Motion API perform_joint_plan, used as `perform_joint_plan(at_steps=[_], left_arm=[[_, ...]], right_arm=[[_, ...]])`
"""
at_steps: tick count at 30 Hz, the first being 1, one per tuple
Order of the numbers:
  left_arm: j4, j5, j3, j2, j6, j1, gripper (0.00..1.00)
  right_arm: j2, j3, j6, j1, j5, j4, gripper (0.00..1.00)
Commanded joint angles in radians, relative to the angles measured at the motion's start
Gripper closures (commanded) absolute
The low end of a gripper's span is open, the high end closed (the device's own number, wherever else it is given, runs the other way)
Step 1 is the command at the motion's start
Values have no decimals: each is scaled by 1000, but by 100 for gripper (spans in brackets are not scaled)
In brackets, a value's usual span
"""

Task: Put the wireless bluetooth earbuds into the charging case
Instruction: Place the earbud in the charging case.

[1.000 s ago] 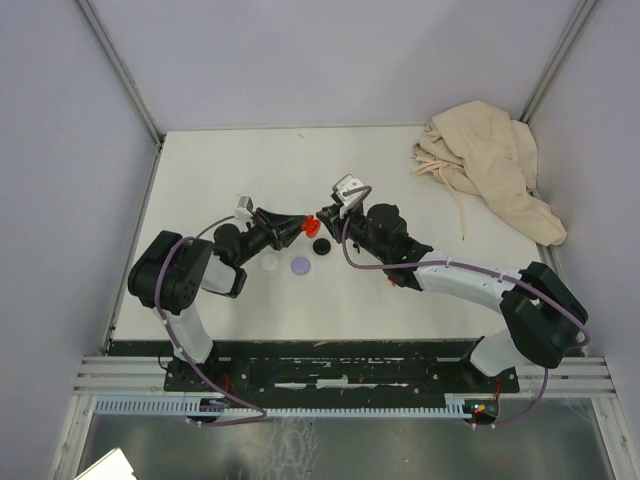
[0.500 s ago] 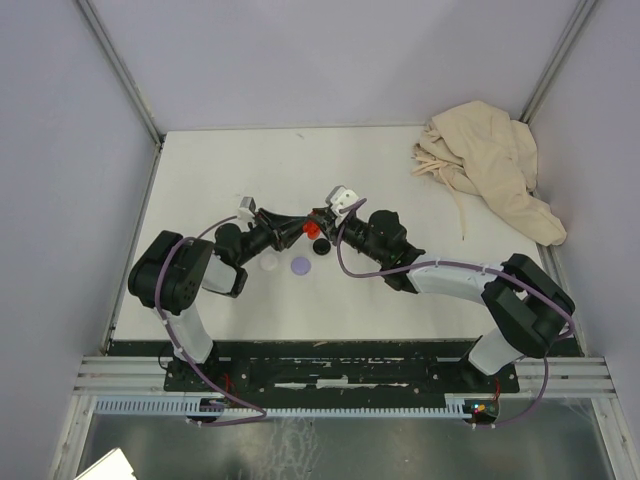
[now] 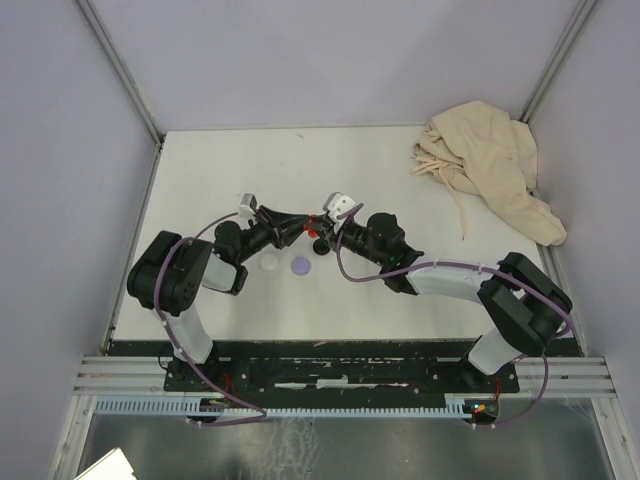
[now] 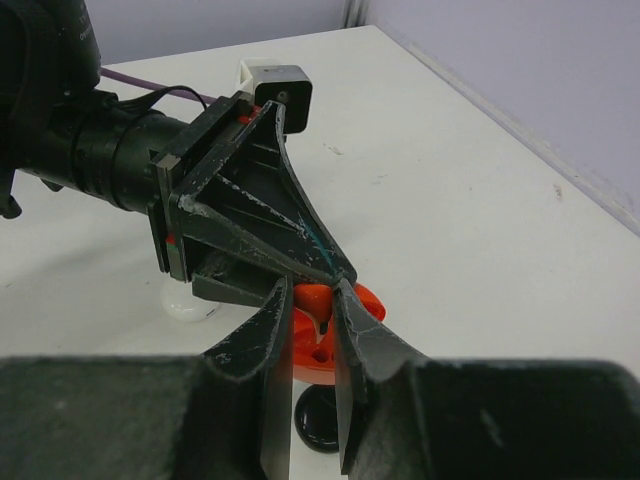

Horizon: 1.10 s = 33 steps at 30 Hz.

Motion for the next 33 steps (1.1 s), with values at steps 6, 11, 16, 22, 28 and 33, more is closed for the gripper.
perform_joint_plan(at_steps=[6, 11, 16, 22, 28, 33], left_arm=[[17, 23, 28, -54, -13, -3, 97], [7, 25, 25, -65, -7, -3, 97], [6, 24, 23, -68, -7, -3, 97], [5, 15, 25, -68, -12, -3, 97], [2, 11, 34, -51, -7, -3, 97], [6, 7, 43, -28, -1, -3, 97]], right_arm=[[8, -19, -22, 4, -6, 28, 98], [10, -22, -24, 5, 4, 31, 98], [9, -23, -29, 5, 9, 24, 98], [8, -21, -27, 4, 0, 4, 90], [-16, -22, 8, 4, -15, 18, 61], [-102, -53, 48, 5, 9, 57, 41]])
